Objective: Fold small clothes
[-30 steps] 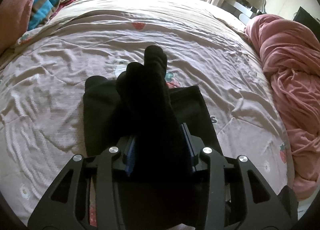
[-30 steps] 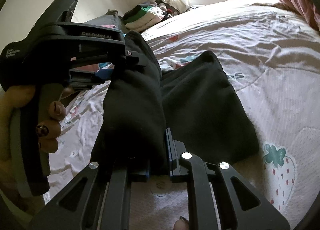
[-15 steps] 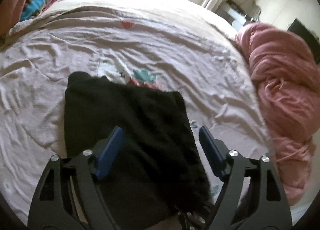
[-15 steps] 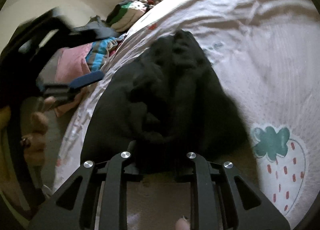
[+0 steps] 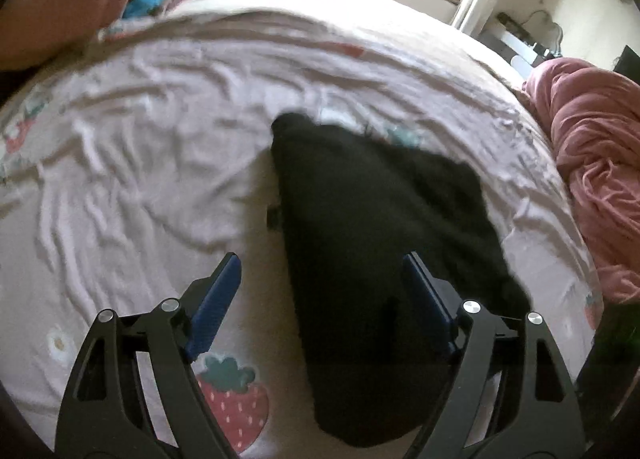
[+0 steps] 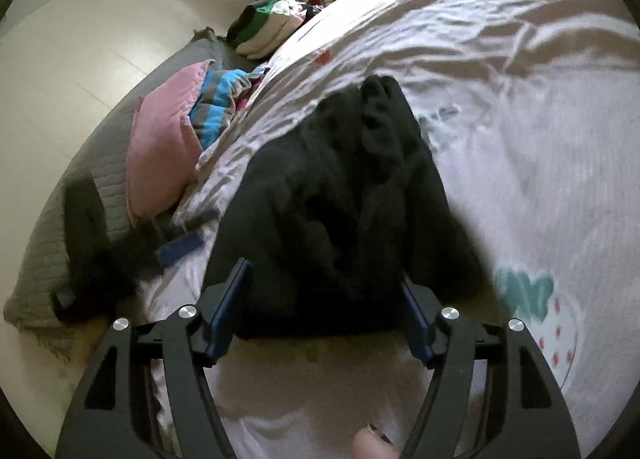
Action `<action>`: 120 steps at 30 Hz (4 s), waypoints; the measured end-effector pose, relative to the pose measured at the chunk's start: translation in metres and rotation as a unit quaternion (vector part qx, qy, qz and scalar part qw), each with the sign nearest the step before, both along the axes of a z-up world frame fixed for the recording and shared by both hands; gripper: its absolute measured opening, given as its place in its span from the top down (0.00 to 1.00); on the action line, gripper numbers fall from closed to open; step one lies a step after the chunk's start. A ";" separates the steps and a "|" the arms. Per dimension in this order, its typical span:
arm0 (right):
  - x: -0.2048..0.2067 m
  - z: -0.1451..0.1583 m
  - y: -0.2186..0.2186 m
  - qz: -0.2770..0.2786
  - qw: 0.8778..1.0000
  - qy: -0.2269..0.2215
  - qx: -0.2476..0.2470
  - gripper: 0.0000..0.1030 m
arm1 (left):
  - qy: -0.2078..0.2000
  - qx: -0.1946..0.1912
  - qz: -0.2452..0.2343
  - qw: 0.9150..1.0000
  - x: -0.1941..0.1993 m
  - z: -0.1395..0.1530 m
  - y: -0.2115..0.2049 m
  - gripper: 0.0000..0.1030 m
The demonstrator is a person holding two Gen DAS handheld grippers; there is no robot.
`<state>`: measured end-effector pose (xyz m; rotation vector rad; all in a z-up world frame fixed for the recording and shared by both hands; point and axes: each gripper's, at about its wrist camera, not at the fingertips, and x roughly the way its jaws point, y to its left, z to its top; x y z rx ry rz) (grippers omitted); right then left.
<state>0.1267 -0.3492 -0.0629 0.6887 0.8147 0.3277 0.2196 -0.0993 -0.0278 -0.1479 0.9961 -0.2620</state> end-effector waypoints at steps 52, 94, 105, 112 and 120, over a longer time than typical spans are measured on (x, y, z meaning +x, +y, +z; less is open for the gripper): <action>0.051 0.026 -0.012 0.023 0.977 -0.013 -0.212 0.52 | 0.016 0.011 -0.051 0.999 -0.029 -0.008 -0.012 0.21; -0.104 0.097 0.056 -0.020 0.933 -0.175 -0.314 0.04 | -0.100 0.024 -0.026 0.994 -0.145 0.043 0.034 0.09; -0.140 0.078 0.064 -0.048 0.920 -0.180 -0.344 0.04 | -0.114 0.031 -0.028 0.993 -0.186 0.027 0.049 0.09; -0.155 0.055 0.064 -0.050 0.922 -0.153 -0.352 0.04 | -0.116 0.022 -0.017 0.993 -0.204 0.010 0.062 0.09; -0.159 0.024 0.065 -0.058 0.928 -0.099 -0.354 0.04 | -0.111 0.023 -0.015 0.994 -0.207 0.000 0.065 0.09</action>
